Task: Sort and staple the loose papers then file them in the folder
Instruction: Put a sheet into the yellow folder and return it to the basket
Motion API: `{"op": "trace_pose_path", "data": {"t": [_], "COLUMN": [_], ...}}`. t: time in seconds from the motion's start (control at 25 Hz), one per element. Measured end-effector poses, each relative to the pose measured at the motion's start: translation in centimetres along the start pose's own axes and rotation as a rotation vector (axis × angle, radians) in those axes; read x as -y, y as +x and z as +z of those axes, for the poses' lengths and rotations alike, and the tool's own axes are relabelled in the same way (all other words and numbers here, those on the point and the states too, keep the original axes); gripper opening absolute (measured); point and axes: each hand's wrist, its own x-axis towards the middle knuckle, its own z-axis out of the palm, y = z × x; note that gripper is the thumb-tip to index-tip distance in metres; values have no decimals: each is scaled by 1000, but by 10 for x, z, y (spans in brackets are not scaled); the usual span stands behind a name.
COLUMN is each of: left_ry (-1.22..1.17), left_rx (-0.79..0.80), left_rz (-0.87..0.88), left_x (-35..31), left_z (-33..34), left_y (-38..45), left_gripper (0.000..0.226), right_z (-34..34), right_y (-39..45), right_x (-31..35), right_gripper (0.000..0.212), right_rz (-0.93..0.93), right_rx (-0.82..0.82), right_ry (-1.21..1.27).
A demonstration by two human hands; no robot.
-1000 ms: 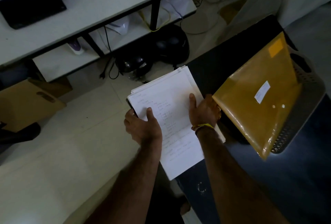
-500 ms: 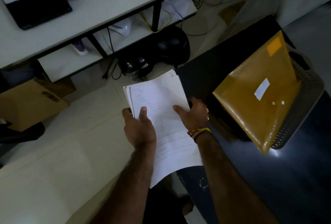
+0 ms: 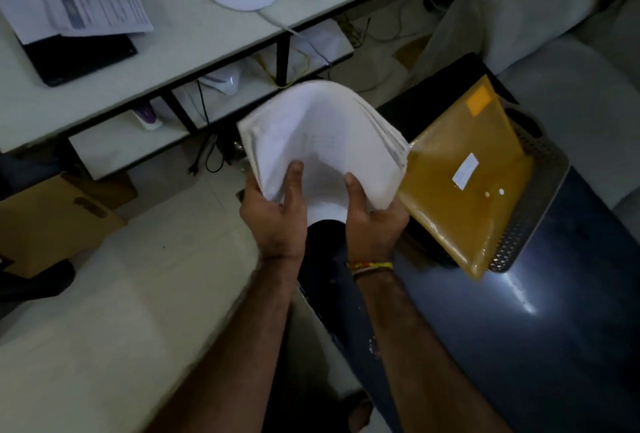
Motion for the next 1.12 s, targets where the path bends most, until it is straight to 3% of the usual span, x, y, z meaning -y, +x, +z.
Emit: {"op": "trace_pose_path", "data": {"t": [0.08,0.28,0.48,0.64,0.76,0.84,1.04,1.12], "left_ry": [-5,28,45,157,269,360,300,249], "left_rx": [-30,-48,36,122,189,314,650,819], "left_rz": [-5,1,19,61,102,111,130,127], "left_x": [9,13,12,-1,-29,-43,-44,-41], "left_z": [-1,-3,3,11,32,46,79,102], "left_y": [2,-10,-7,-30,-62,-100,-260,-337], "left_gripper": [38,33,31,39,39,40,39,35], "right_z": [2,6,7,-22,-73,-126,-303,-377], "right_y": [-5,-21,-11,-2,15,20,-12,-19], "right_x": [-2,-13,-8,4,15,17,19,20], "right_gripper": [33,31,27,18,38,44,16,16], "right_rz": [-64,97,148,242,194,208,319,293], "right_rx": [36,-55,-163,-136,-193,-254,-604,-789], "right_ry": [-9,64,81,44,-86,-131,-41,-11]}}
